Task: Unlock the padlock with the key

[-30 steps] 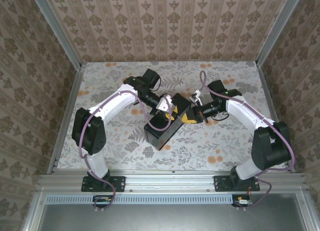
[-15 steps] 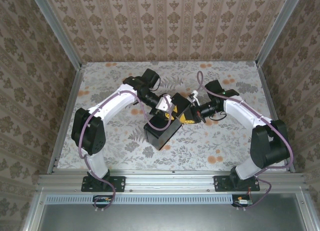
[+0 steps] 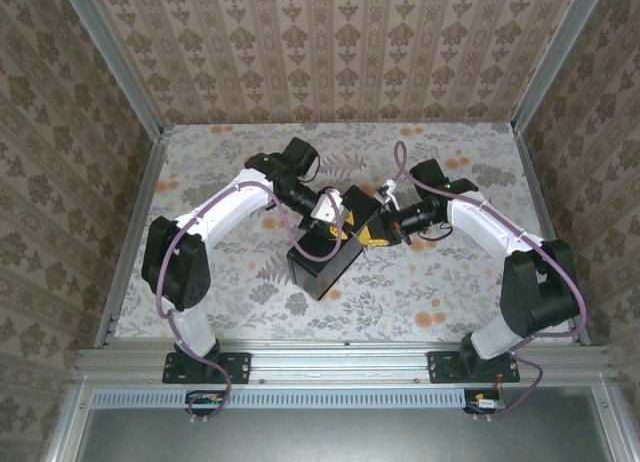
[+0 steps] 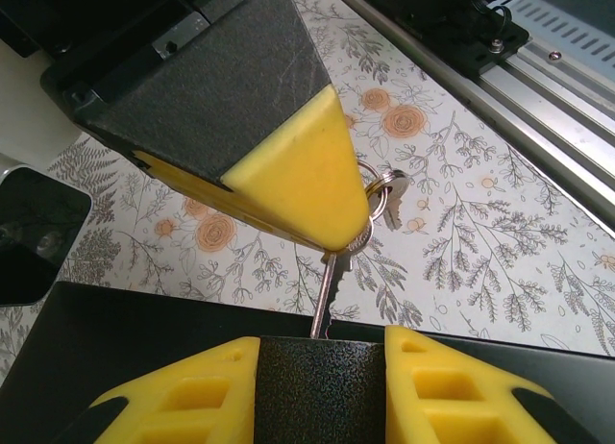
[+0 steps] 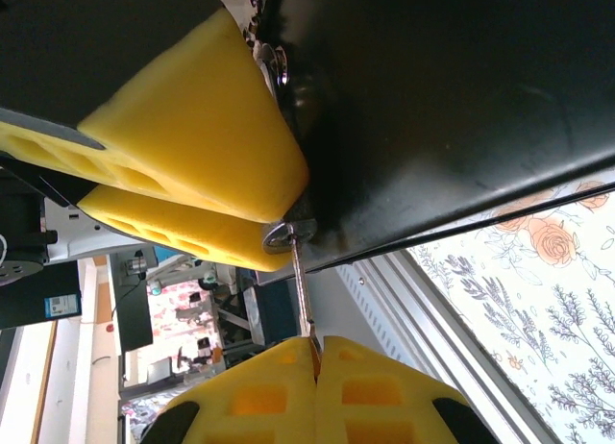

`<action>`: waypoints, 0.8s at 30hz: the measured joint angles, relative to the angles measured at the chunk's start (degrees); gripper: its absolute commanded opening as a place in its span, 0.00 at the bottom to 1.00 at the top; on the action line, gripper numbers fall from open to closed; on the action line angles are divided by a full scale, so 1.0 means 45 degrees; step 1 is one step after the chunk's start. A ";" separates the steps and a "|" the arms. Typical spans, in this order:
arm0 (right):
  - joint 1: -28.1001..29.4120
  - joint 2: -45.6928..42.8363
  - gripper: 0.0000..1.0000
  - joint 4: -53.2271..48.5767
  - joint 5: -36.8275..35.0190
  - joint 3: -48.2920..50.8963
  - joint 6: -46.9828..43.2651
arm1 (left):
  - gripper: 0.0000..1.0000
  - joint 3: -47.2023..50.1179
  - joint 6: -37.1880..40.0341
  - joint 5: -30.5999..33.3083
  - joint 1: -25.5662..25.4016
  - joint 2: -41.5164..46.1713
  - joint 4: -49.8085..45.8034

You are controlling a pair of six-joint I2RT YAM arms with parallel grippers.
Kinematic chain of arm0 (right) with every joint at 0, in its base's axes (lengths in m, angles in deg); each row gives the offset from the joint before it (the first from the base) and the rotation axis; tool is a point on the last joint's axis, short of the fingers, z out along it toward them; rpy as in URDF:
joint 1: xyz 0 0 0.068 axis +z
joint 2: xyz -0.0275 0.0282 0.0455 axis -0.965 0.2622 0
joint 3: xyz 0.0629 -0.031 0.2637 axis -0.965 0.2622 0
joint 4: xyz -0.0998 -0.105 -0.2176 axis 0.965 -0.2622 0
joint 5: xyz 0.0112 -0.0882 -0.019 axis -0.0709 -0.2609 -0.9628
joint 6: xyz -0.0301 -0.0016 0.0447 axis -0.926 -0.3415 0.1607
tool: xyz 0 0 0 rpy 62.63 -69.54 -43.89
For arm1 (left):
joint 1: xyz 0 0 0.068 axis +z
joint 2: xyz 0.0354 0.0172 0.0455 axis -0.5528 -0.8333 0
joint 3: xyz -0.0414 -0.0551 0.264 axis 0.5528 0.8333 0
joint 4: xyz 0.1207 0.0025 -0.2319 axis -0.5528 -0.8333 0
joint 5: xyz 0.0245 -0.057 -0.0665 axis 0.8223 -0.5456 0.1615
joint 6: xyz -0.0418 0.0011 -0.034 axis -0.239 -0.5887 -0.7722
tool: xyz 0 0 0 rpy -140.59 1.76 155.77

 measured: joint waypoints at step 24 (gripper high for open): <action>0.0044 0.0000 0.00 0.0170 0.0039 -0.0063 0.0340 | 0.19 0.0107 -0.0005 0.0194 -0.0029 0.0165 0.0141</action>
